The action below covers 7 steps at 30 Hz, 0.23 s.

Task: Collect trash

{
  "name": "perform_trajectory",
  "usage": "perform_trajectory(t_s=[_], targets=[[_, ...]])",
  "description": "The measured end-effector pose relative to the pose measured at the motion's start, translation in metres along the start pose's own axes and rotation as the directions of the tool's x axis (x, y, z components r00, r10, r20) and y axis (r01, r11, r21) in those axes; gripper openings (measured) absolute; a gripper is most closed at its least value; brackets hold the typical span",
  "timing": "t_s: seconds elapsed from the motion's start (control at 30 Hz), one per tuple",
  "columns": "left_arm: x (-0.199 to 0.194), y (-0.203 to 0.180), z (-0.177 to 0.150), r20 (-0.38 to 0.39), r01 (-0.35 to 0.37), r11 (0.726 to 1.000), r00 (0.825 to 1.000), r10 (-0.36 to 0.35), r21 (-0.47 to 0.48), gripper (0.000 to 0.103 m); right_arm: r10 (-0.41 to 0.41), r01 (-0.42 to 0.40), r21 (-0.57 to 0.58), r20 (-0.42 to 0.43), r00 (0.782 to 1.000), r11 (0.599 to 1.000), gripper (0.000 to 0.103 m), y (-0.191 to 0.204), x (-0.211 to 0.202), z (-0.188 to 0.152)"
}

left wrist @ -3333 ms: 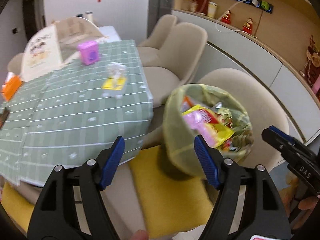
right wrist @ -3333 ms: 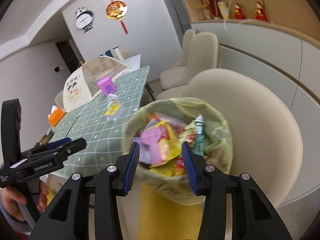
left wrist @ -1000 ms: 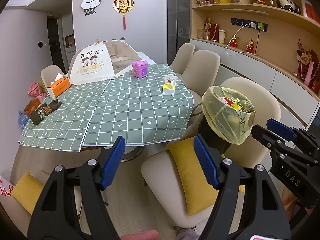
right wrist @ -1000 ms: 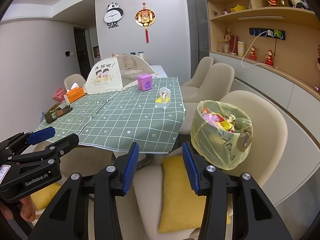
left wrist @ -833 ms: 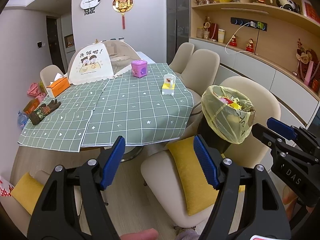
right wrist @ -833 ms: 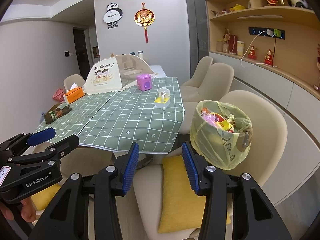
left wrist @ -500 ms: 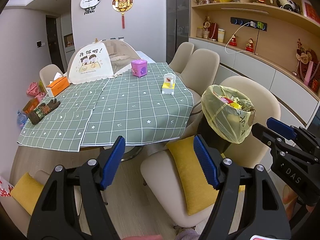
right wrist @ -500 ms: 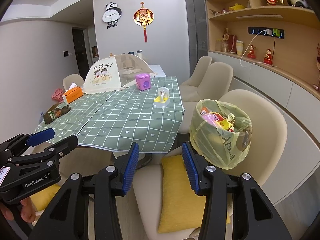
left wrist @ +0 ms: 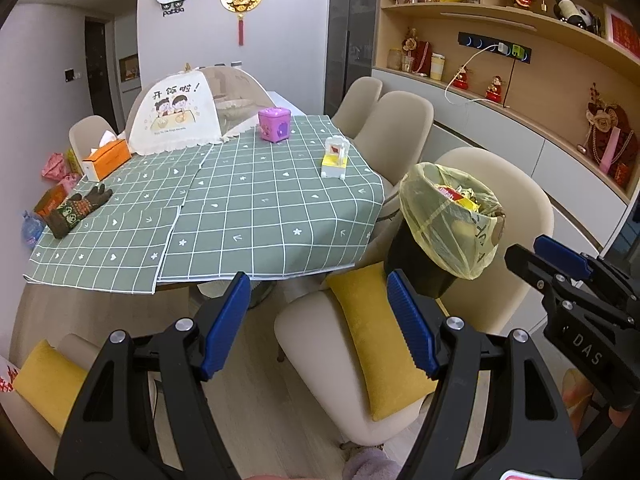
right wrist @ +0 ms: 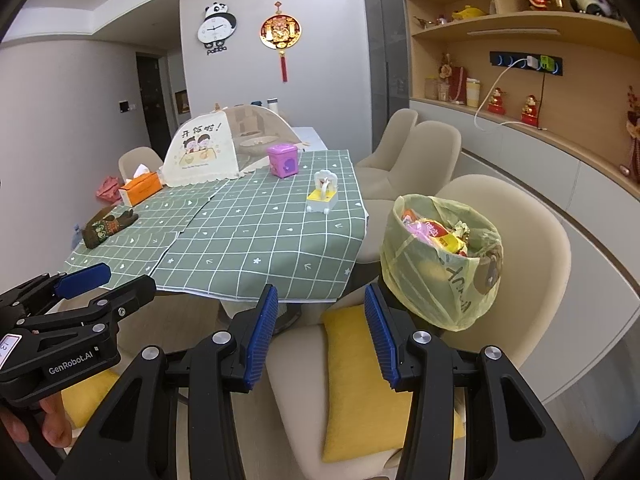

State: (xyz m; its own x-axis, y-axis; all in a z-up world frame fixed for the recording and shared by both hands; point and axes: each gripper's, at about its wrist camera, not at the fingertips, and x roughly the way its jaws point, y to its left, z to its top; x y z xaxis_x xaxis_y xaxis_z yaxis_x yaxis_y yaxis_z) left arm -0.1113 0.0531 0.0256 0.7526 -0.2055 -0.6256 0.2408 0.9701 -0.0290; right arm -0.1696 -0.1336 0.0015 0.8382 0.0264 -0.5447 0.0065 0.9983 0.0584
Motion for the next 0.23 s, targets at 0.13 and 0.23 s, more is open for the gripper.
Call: perform_trajectory(t_s=[0.13, 0.23], targets=[[0.004, 0.012, -0.002, -0.012, 0.006, 1.0, 1.0, -0.006, 0.02, 0.067, -0.026, 0.026, 0.0, 0.002, 1.0, 1.0, 0.043, 0.007, 0.002, 0.004], [0.014, 0.022, 0.0, -0.035, 0.003, 1.0, 0.999, -0.002, 0.026, 0.067, -0.032, 0.032, 0.0, -0.008, 0.999, 0.999, 0.043, 0.01, 0.007, 0.008]])
